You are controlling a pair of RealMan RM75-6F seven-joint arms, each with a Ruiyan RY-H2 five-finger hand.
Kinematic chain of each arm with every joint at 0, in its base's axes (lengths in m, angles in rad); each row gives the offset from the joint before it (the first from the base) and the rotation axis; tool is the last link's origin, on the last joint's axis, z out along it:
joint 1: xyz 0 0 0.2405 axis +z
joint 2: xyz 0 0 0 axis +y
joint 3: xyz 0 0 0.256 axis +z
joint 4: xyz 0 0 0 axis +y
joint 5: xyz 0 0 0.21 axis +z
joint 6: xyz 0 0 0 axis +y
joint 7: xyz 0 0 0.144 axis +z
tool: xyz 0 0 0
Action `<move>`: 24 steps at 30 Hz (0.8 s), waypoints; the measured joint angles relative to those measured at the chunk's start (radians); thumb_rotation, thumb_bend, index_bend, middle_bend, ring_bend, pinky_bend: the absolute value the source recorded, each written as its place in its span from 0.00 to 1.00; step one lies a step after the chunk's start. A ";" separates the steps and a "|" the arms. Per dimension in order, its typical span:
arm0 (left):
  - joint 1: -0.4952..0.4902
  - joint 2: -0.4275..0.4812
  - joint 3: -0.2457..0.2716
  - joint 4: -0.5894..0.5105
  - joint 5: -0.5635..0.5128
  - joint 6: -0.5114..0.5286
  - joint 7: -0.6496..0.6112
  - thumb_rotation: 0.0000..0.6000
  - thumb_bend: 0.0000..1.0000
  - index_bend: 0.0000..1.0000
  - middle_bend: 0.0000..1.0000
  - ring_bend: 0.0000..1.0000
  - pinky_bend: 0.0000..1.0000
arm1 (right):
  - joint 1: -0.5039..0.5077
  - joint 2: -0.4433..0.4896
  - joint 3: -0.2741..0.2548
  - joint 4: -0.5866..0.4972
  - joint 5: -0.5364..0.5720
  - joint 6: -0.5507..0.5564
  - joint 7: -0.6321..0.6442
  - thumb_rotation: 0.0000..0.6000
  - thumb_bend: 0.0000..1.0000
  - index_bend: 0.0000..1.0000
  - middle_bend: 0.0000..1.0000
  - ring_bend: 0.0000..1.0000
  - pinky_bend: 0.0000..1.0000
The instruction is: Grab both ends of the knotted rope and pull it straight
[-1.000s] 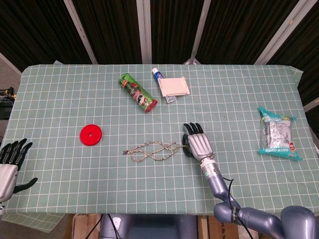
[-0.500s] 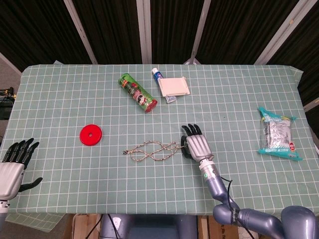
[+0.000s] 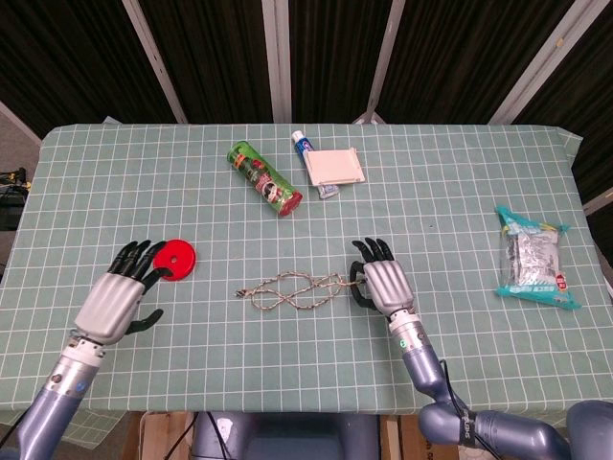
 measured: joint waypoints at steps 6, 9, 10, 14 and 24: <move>-0.100 -0.178 -0.055 0.010 -0.172 -0.057 0.179 1.00 0.34 0.40 0.07 0.00 0.00 | -0.011 0.052 0.005 -0.062 0.013 0.019 -0.017 1.00 0.50 0.61 0.15 0.00 0.00; -0.140 -0.260 -0.069 0.045 -0.247 -0.067 0.255 1.00 0.34 0.42 0.08 0.00 0.00 | -0.015 0.072 0.006 -0.081 0.019 0.026 -0.022 1.00 0.50 0.61 0.15 0.00 0.00; -0.150 -0.282 -0.072 0.060 -0.266 -0.067 0.273 1.00 0.34 0.42 0.09 0.00 0.00 | -0.017 0.076 0.006 -0.086 0.022 0.027 -0.022 1.00 0.50 0.61 0.15 0.00 0.00; -0.181 -0.360 -0.081 0.122 -0.346 -0.065 0.312 1.00 0.35 0.44 0.09 0.00 0.00 | -0.021 0.090 0.005 -0.097 0.030 0.032 -0.023 1.00 0.50 0.61 0.15 0.00 0.00; -0.250 -0.512 -0.099 0.247 -0.485 -0.050 0.376 1.00 0.41 0.47 0.10 0.00 0.00 | -0.022 0.101 -0.002 -0.106 0.040 0.039 -0.023 1.00 0.50 0.61 0.15 0.00 0.00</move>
